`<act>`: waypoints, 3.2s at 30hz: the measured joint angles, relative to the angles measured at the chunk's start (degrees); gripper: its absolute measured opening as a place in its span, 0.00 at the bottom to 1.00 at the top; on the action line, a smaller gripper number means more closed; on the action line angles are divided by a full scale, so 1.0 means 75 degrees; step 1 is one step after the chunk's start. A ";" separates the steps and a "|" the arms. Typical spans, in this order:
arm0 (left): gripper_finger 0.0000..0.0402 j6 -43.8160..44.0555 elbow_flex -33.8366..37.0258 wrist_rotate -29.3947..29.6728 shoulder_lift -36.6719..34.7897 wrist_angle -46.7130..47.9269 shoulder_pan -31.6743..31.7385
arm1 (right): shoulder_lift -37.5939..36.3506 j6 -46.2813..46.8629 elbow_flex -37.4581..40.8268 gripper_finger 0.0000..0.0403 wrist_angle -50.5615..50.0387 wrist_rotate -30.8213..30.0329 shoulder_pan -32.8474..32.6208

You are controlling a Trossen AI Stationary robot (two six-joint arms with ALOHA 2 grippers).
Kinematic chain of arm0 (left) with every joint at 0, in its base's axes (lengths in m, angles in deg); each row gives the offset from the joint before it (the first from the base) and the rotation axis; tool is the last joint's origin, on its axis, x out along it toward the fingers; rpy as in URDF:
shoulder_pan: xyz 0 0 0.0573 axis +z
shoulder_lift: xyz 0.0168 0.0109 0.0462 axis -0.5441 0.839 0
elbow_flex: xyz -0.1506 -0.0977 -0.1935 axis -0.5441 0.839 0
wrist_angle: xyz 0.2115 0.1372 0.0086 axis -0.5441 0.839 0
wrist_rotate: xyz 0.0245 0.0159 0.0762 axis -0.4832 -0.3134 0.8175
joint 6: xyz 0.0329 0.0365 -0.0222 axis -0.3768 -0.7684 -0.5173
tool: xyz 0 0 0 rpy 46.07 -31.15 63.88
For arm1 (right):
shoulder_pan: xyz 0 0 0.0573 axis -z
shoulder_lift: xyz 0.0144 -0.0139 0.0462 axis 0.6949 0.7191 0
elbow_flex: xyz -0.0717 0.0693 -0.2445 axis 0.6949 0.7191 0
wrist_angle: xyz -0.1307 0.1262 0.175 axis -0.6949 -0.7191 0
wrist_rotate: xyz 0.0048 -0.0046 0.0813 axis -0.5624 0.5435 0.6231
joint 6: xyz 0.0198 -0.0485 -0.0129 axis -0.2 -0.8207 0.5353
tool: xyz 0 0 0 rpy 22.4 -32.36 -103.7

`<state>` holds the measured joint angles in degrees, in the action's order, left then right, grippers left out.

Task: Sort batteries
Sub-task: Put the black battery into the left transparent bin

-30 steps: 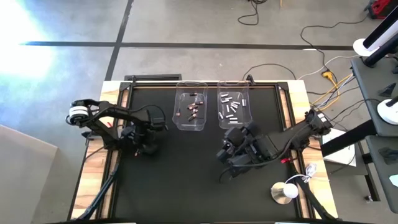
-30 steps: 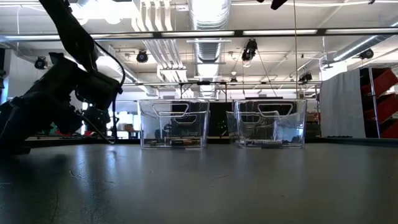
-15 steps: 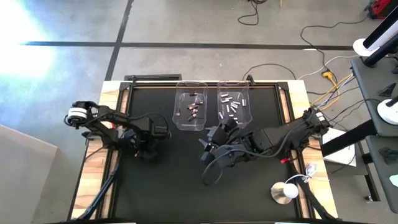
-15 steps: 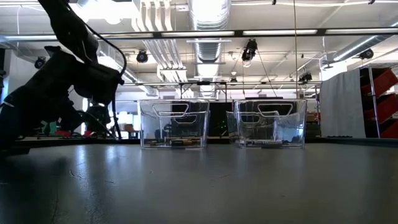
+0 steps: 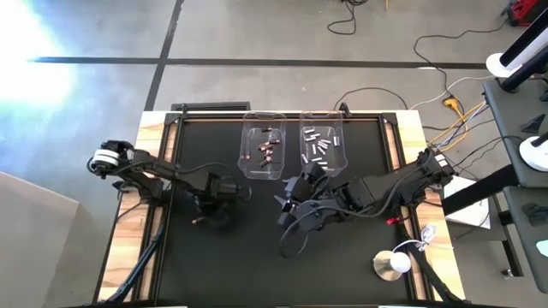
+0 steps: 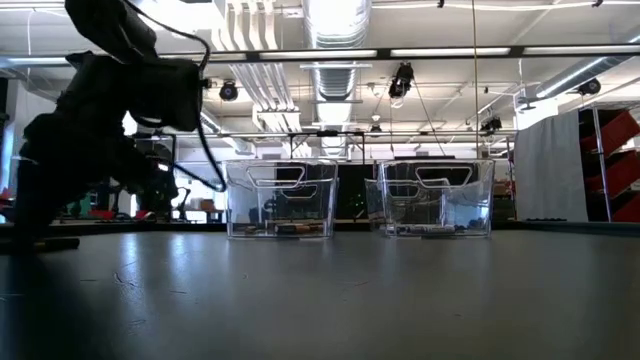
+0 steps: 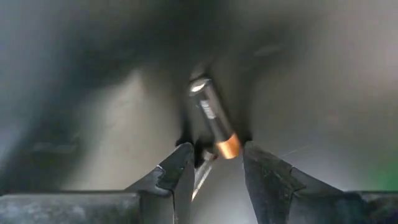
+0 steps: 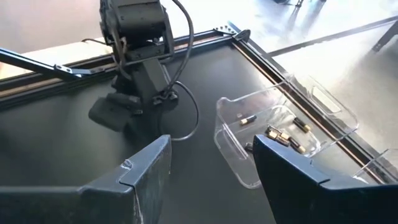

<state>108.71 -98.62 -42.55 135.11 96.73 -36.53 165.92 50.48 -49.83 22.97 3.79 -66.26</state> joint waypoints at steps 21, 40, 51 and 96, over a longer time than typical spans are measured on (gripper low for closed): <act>0.29 0.1618 -0.0831 0.1816 -0.1408 -0.0644 -0.4095 | 0.0006 0.1186 0.2598 0.54 0.0244 0.1536 -0.0103; 0.33 0.2177 -0.0305 0.3606 -0.1173 -0.1654 -0.6452 | 0.0390 -0.5372 0.3960 0.54 0.2976 0.4596 -0.0180; 0.38 0.2288 -0.0353 0.3723 -0.0077 -0.2629 -0.6417 | 0.1295 -0.4560 0.3955 0.54 0.3543 0.5804 -0.0209; 0.30 0.2559 -0.0379 0.4027 0.0388 -0.2811 -0.6417 | 0.1821 -0.4485 0.4779 0.35 0.3429 0.6365 0.0213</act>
<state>127.91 -101.46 -12.34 138.02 75.65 -84.66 179.58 16.84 -13.99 48.69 51.52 -64.66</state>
